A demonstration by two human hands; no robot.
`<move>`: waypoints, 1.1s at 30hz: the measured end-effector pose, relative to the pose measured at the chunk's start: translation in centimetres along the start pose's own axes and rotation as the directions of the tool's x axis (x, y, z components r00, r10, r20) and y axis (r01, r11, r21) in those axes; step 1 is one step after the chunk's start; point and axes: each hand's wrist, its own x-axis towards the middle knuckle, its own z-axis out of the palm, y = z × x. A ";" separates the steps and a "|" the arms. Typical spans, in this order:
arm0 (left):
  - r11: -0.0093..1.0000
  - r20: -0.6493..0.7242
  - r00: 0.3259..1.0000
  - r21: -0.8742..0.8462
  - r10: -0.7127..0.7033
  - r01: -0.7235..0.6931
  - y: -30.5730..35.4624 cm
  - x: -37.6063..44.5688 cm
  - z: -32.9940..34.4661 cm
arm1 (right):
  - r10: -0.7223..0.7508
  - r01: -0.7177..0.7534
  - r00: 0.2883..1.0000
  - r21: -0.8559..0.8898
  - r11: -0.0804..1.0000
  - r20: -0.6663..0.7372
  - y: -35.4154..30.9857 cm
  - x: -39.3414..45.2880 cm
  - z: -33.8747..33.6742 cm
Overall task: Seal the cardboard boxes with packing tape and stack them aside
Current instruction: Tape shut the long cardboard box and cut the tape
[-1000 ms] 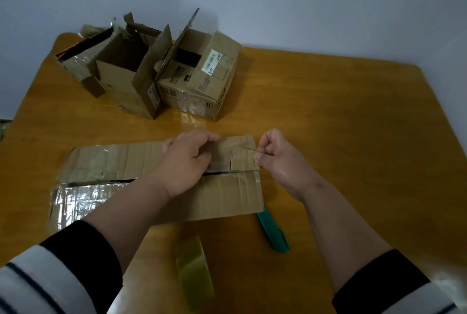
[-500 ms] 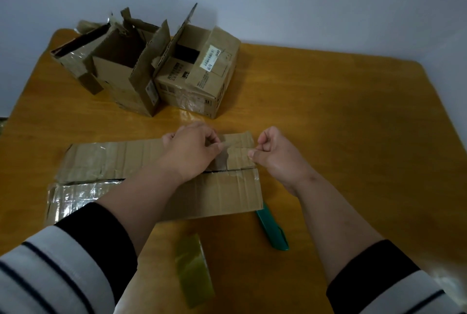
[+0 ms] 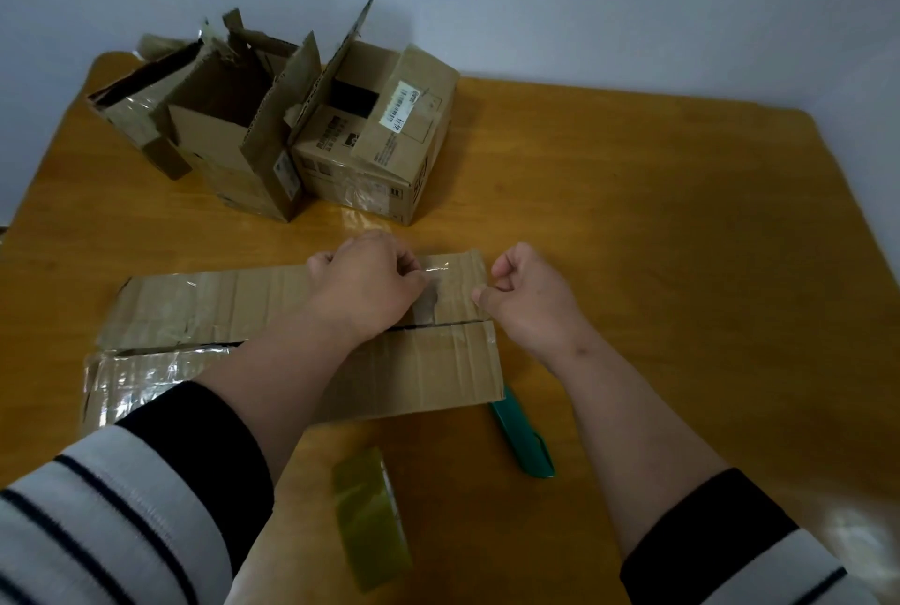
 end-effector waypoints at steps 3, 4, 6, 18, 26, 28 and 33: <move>1.000 -0.007 1.000 0.001 -0.004 0.004 0.1 0.0 0.0 | -0.010 0.007 0.999 -0.077 0.997 -0.033 -0.1 -0.1 0.0; 1.000 -0.009 1.000 -0.001 -0.005 0.005 0.1 0.0 0.0 | -0.009 0.005 0.999 -0.094 0.996 -0.041 -0.2 -0.1 0.0; 1.000 -0.011 1.000 -0.002 -0.007 0.007 0.0 0.0 0.1 | -0.002 -0.004 0.999 -0.119 0.993 -0.049 -0.2 -0.1 0.0; 1.000 -0.048 0.999 0.012 0.020 -0.020 -0.2 -0.1 0.5 | 0.071 -0.071 0.997 -0.008 0.997 -0.007 0.3 0.1 0.4; 0.994 -0.136 0.985 0.048 0.106 -0.100 -0.8 -0.3 1.4 | 0.081 -0.081 0.997 0.011 0.997 0.008 0.6 0.4 0.5; 0.989 -0.172 0.974 0.052 0.144 -0.137 -1.0 -0.5 1.7 | 0.086 -0.086 0.996 0.022 0.996 0.004 0.7 0.5 0.6; 0.986 -0.205 0.964 0.032 0.169 -0.166 -1.3 -0.6 1.9 | 0.084 -0.084 0.996 0.039 0.996 0.000 0.9 0.7 0.8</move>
